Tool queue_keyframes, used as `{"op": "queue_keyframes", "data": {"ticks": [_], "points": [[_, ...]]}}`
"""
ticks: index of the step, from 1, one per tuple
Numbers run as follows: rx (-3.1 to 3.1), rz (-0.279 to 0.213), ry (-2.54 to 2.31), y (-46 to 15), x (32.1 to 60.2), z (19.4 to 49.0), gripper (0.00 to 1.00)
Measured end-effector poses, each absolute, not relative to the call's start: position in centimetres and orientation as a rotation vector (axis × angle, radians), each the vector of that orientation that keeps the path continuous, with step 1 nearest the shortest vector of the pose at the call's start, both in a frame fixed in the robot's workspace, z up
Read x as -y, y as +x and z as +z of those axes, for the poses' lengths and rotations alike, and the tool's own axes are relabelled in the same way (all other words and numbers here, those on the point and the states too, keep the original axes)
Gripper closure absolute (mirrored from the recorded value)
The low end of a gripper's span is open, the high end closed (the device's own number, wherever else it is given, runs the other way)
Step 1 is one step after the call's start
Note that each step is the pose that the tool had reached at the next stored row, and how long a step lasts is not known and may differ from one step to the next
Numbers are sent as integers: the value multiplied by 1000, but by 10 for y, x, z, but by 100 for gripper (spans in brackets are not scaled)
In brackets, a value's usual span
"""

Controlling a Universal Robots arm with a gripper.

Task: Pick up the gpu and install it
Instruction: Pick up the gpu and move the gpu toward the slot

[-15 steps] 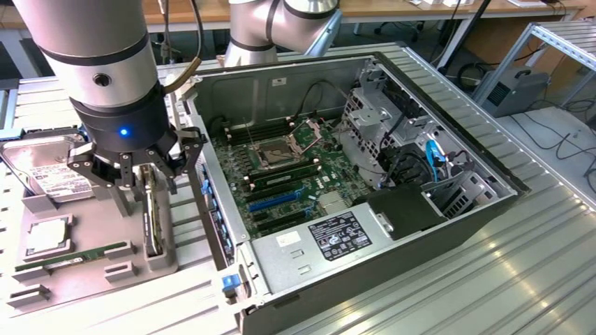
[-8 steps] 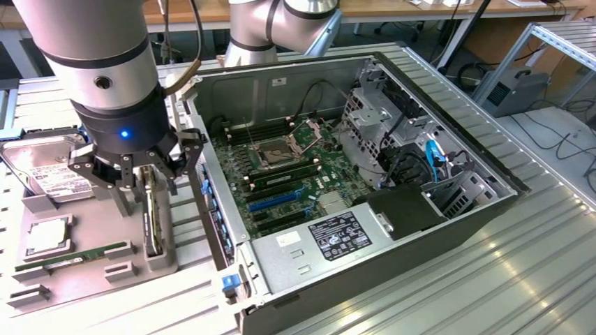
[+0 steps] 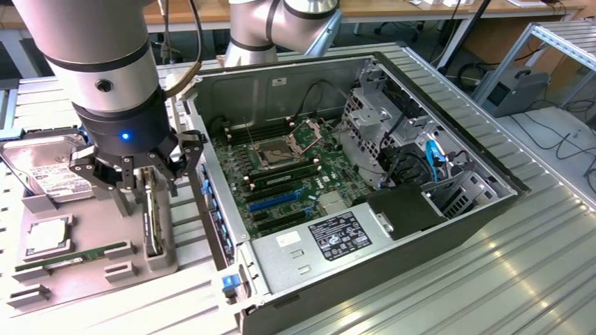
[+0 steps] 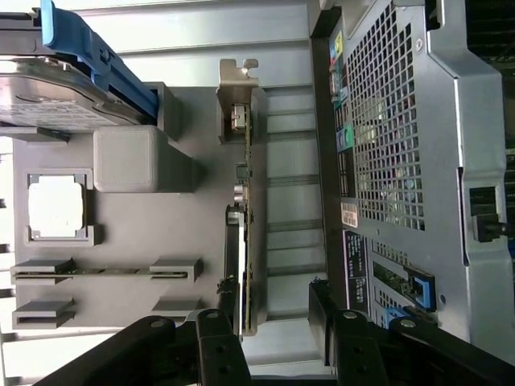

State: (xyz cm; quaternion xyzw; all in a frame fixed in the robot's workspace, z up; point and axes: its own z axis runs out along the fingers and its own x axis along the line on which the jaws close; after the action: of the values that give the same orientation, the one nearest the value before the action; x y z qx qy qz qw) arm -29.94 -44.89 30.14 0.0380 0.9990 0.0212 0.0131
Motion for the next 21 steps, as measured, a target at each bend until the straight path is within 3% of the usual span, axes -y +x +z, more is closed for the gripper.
{"op": "queue_keyframes", "data": {"ticks": [21], "points": [[-3112,66,118,-299,449,292,52]]}}
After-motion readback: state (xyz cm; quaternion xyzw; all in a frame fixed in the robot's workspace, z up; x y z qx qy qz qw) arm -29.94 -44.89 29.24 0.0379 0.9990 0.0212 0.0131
